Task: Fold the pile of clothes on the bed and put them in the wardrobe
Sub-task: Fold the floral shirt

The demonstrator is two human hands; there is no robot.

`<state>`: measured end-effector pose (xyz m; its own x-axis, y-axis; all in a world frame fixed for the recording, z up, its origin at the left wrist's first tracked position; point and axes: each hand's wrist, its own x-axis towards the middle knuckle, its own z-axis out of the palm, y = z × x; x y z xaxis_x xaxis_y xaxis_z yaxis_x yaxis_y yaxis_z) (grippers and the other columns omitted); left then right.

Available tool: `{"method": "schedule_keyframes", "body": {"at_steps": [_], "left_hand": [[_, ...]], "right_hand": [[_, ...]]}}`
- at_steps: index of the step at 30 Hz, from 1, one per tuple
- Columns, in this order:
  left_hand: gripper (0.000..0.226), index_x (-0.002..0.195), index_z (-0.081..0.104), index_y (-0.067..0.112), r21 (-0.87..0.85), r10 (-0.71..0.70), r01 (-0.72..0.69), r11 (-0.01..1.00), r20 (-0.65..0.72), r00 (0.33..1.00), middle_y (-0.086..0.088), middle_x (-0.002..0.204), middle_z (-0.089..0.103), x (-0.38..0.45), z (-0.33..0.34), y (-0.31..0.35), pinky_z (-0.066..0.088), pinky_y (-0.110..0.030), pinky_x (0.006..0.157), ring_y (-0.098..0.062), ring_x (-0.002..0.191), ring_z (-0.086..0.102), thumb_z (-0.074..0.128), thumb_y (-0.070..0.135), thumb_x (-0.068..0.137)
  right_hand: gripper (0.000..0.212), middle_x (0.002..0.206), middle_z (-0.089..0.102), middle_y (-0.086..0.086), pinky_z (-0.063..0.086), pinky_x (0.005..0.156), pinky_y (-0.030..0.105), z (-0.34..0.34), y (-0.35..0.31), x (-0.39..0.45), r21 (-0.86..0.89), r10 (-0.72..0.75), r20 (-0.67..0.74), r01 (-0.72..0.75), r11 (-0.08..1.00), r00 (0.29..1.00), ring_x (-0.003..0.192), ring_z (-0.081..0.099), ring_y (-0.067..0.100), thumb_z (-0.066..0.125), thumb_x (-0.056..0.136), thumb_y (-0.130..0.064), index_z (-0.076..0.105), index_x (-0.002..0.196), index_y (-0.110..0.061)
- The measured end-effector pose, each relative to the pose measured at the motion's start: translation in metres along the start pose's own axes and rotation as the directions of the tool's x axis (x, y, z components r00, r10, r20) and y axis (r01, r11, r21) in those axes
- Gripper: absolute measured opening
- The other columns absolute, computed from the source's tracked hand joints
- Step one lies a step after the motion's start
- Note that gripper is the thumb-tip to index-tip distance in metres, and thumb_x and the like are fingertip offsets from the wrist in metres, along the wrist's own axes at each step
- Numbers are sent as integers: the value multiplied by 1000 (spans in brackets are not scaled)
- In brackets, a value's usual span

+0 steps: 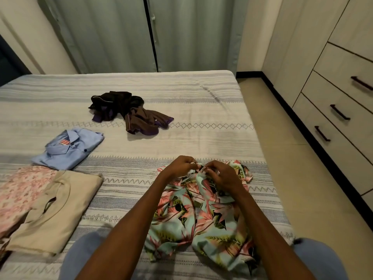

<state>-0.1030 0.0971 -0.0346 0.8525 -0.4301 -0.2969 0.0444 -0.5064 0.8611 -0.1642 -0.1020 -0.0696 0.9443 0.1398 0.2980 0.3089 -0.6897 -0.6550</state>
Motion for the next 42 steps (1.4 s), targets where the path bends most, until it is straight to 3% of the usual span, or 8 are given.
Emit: {"method": "schedule_keyframes", "body": {"at_steps": [6,16,21,25,29,35,38,42], "left_hand": [[20,69,65,18,-126,-41,34,991,-54,998,4,62,56,-13,10,10,34,-26,55,-11,58,45,70,20,88],[18,76,66,14,-152,-5,-5,988,-64,998,2,64,59,-30,16,10,38,-20,52,-8,58,50,69,22,91],[24,77,63,11,-143,107,-115,983,-61,992,7,62,54,-37,15,11,35,-19,52,0,53,46,66,26,94],[21,91,72,8,-165,156,-163,973,-55,986,6,75,68,-43,16,10,45,-15,60,2,66,60,66,29,94],[21,97,74,16,-57,220,-224,973,-66,973,-3,85,69,-39,16,-2,46,-27,66,-8,75,60,75,34,87],[11,90,70,20,78,238,-230,970,-111,965,7,83,63,-33,10,-5,42,-20,64,-3,72,56,71,31,91],[11,91,69,25,130,247,-232,964,-106,963,7,89,65,-28,7,-6,46,-27,72,-9,82,60,69,35,91],[28,95,70,25,172,255,-231,958,-131,958,10,95,67,-20,7,-11,50,-35,82,-9,92,63,66,51,88]], "right_hand": [[15,95,73,8,56,73,37,2,-15,-18,-35,-75,-172,70,997,982,85,68,24,70,90,-14,72,103,-8],[18,98,72,3,56,73,31,4,-26,-27,-86,-147,-257,129,988,955,87,67,18,69,91,-16,69,108,-13],[29,96,70,3,55,71,32,0,-25,-24,-182,-187,-222,148,972,957,85,65,19,53,96,-32,69,111,-14],[26,94,69,1,52,67,28,-1,-22,-23,-183,-160,-224,120,976,961,82,64,17,54,96,-33,69,107,-15],[25,90,72,3,47,64,23,-3,-19,-20,-154,-134,-193,105,982,972,76,66,19,59,93,-33,72,101,-13],[30,96,75,6,54,74,37,-12,-14,-8,6,-48,-14,48,999,999,86,68,21,62,93,-34,74,105,-10],[22,97,74,9,52,76,39,-14,-14,-1,20,-36,23,36,999,999,87,67,24,65,94,-25,74,105,-8],[34,91,71,6,48,70,38,-14,-10,3,26,-18,51,17,1000,999,82,62,21,54,93,-40,71,100,-11]]}}
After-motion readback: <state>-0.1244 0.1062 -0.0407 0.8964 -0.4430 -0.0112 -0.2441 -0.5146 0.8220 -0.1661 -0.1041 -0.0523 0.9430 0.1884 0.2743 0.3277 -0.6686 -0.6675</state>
